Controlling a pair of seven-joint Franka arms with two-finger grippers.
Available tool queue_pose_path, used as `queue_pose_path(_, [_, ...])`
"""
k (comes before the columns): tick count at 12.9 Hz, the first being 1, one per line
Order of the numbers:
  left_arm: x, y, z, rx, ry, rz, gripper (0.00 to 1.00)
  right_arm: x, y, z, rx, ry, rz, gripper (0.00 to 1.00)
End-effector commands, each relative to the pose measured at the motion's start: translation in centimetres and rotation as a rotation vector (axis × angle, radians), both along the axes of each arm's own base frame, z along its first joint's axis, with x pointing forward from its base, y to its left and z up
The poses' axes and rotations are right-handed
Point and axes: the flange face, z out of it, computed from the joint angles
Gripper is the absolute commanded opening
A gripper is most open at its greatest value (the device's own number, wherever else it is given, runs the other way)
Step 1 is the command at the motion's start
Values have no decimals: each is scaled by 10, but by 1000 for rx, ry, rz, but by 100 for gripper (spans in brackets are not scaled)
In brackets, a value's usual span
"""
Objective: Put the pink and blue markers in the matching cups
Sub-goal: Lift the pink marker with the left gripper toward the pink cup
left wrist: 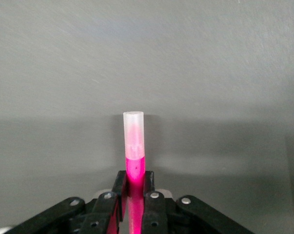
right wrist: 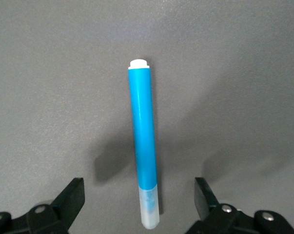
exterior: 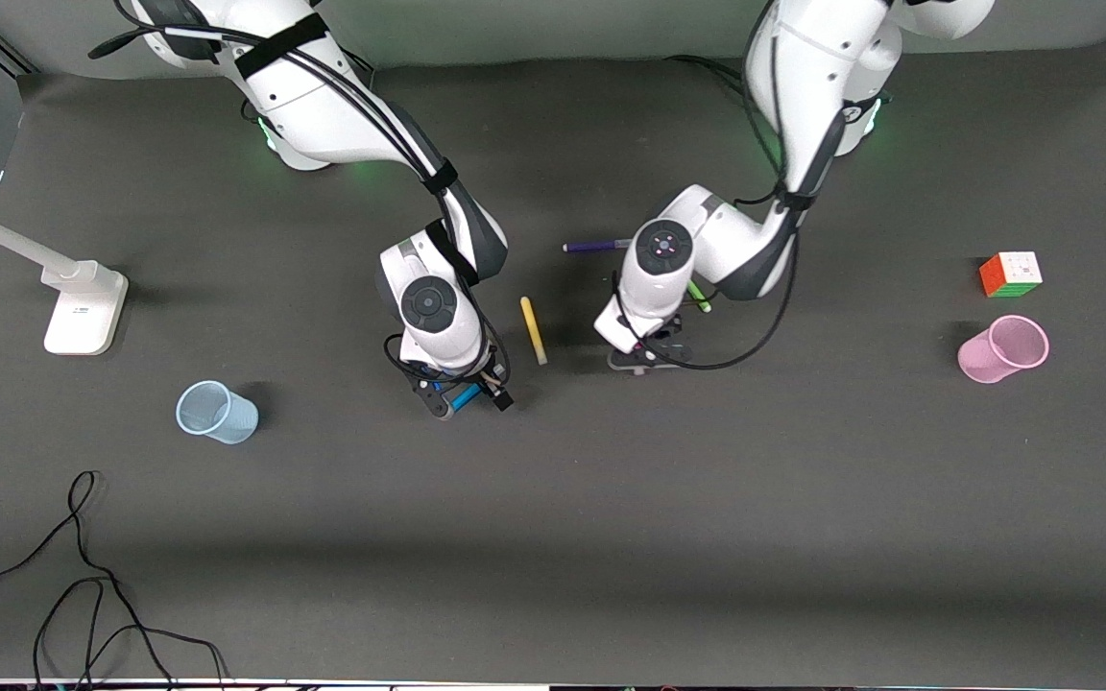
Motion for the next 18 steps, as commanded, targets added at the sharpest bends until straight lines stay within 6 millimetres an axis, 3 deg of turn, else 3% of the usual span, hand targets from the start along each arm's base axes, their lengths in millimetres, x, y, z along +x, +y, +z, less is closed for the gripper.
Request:
queue_pose_path(1, [20, 60, 86, 37, 38, -75, 0, -2, 5, 1, 13, -12, -22, 90])
queue_pose_path(5, [48, 157, 184, 51, 153, -284, 0, 0, 5, 4, 15, -13, -8, 51])
queue_pose_path(7, [55, 206, 221, 27, 164, -377, 0, 2, 3, 6, 15, -13, -7, 40])
queue_pose_path(9, [63, 263, 244, -7, 136, -503, 0, 3, 5, 8, 17, -15, -4, 33])
queue_pose_path(11, [71, 325, 257, -36, 100, -657, 0, 5, 3, 9, 17, -16, 5, 18])
queue_pose_path(15, [76, 415, 259, -114, 7, -920, 0, 11, 4, 21, 9, 16, 11, 16])
queue_pose_path(18, [68, 485, 236, -260, -133, -1018, 0, 12, 6, 39, 1, 45, 14, 16])
